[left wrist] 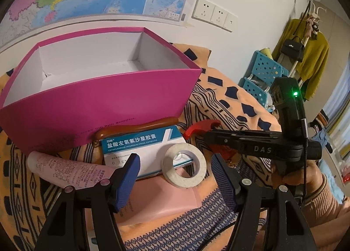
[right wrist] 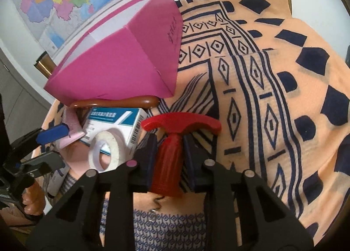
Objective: Organize rigid objects
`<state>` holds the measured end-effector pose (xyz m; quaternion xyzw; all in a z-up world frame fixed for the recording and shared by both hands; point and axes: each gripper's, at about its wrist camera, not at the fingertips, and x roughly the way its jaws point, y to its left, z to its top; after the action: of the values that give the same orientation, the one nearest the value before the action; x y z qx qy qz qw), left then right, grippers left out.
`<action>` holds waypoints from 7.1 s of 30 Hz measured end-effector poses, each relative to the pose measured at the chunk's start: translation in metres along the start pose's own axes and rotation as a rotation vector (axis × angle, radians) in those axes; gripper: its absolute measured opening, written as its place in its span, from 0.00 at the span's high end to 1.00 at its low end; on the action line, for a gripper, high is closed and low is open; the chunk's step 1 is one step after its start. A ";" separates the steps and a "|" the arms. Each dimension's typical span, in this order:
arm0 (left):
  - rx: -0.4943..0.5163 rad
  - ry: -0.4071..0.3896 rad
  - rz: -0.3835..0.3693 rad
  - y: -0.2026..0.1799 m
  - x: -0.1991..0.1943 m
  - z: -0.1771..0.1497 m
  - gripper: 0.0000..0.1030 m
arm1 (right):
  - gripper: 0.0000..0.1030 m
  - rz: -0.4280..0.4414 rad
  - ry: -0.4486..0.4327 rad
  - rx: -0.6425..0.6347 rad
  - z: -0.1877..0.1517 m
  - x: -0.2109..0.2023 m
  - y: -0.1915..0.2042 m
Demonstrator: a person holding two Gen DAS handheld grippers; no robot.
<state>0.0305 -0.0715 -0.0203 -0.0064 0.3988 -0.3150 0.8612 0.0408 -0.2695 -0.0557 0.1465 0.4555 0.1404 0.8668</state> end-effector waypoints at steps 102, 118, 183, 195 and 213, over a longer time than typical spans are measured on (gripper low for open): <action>-0.090 0.018 0.152 0.070 0.008 0.012 0.46 | 0.58 0.217 -0.046 -0.021 0.030 0.028 0.008; -0.106 0.062 0.119 0.067 0.026 0.020 0.46 | 0.57 0.210 -0.019 0.006 0.036 0.049 0.011; -0.025 -0.267 0.185 0.030 -0.060 0.083 0.42 | 0.56 0.161 -0.339 -0.240 0.088 -0.050 0.079; -0.101 -0.149 0.183 0.066 -0.003 0.099 0.42 | 0.57 0.094 -0.246 -0.237 0.114 -0.005 0.063; -0.105 -0.118 0.189 0.073 0.008 0.091 0.43 | 0.56 0.061 -0.261 -0.225 0.113 -0.009 0.058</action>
<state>0.1364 -0.0395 0.0176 -0.0322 0.3623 -0.2100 0.9075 0.1235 -0.2341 0.0339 0.0793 0.3158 0.1967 0.9248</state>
